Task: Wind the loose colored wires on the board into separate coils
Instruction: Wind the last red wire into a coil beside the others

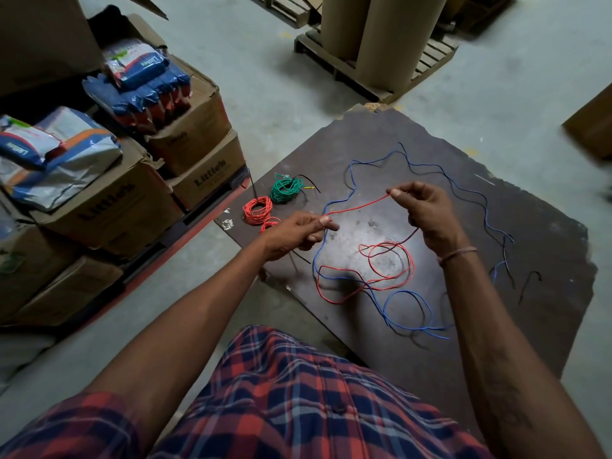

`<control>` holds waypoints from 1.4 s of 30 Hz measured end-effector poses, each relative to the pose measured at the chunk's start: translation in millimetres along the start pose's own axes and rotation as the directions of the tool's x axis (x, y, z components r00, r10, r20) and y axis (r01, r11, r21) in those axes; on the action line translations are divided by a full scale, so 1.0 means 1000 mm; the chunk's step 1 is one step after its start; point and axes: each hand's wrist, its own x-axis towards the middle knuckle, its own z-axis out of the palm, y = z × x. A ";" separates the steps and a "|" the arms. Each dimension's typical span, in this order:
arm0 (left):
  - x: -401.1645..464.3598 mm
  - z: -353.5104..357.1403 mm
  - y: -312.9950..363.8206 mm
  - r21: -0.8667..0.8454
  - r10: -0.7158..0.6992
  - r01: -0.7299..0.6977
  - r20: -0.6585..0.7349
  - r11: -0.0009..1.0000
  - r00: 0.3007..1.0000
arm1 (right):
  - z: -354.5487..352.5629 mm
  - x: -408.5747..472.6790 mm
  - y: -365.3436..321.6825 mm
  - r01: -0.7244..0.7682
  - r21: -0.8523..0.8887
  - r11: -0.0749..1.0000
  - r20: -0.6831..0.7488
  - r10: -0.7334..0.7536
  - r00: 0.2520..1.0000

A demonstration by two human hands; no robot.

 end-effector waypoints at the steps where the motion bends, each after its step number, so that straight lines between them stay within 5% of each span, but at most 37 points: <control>1: -0.003 0.001 0.003 -0.098 0.019 -0.013 0.055 0.995 0.998 | 0.001 0.003 0.005 0.024 -0.055 0.998 -0.041 -0.026 0.999; 6: -0.011 0.011 0.030 -0.478 0.091 -0.036 0.093 0.878 0.991 | 0.019 0.017 0.035 0.037 -0.287 0.957 -0.145 -0.082 0.986; 9: -0.007 0.012 0.043 -0.662 0.158 -0.104 0.022 0.742 0.987 | 0.040 0.007 0.041 0.066 -0.457 0.887 0.062 -0.043 0.997; 13: 0.001 0.013 0.054 -0.762 0.189 -0.218 -0.128 0.609 0.974 | 0.070 -0.030 0.024 0.209 -0.529 0.823 0.386 0.014 0.922; 16: 0.010 0.019 0.055 -0.575 0.210 -0.310 -0.234 0.757 0.949 | 0.075 -0.050 0.003 0.315 -0.490 0.813 0.502 -0.032 0.864; 19: 0.018 0.021 0.049 -0.148 0.223 -0.267 -0.259 0.952 0.940 | 0.062 -0.051 -0.016 0.390 -0.556 0.734 0.511 -0.068 0.857; 22: 0.018 0.021 0.047 0.277 0.273 -0.213 -0.197 0.937 0.942 | 0.036 -0.043 -0.031 0.300 -0.540 0.786 0.449 -0.032 0.893; 26: 0.010 0.026 0.048 0.432 0.296 -0.250 -0.043 0.867 0.954 | 0.003 -0.029 -0.039 0.070 -0.078 0.994 0.393 -0.034 0.919; 29: -0.001 0.032 0.053 0.252 0.281 -0.270 -0.011 0.929 0.960 | -0.013 -0.014 -0.041 0.035 0.246 0.969 0.282 -0.106 0.954; 31: -0.006 0.035 0.055 0.083 0.231 -0.231 0.004 0.970 0.973 | -0.017 -0.005 -0.039 0.031 0.310 0.950 0.224 -0.105 0.969; 38: -0.016 0.038 0.071 -0.289 0.173 -0.105 0.223 0.952 0.959 | 0.011 0.009 -0.012 0.073 0.060 0.996 0.062 -0.076 0.995; 42: -0.013 0.038 0.085 -0.493 0.230 -0.127 0.154 0.861 0.961 | 0.042 -0.006 0.006 0.045 -0.049 0.998 0.183 -0.035 0.982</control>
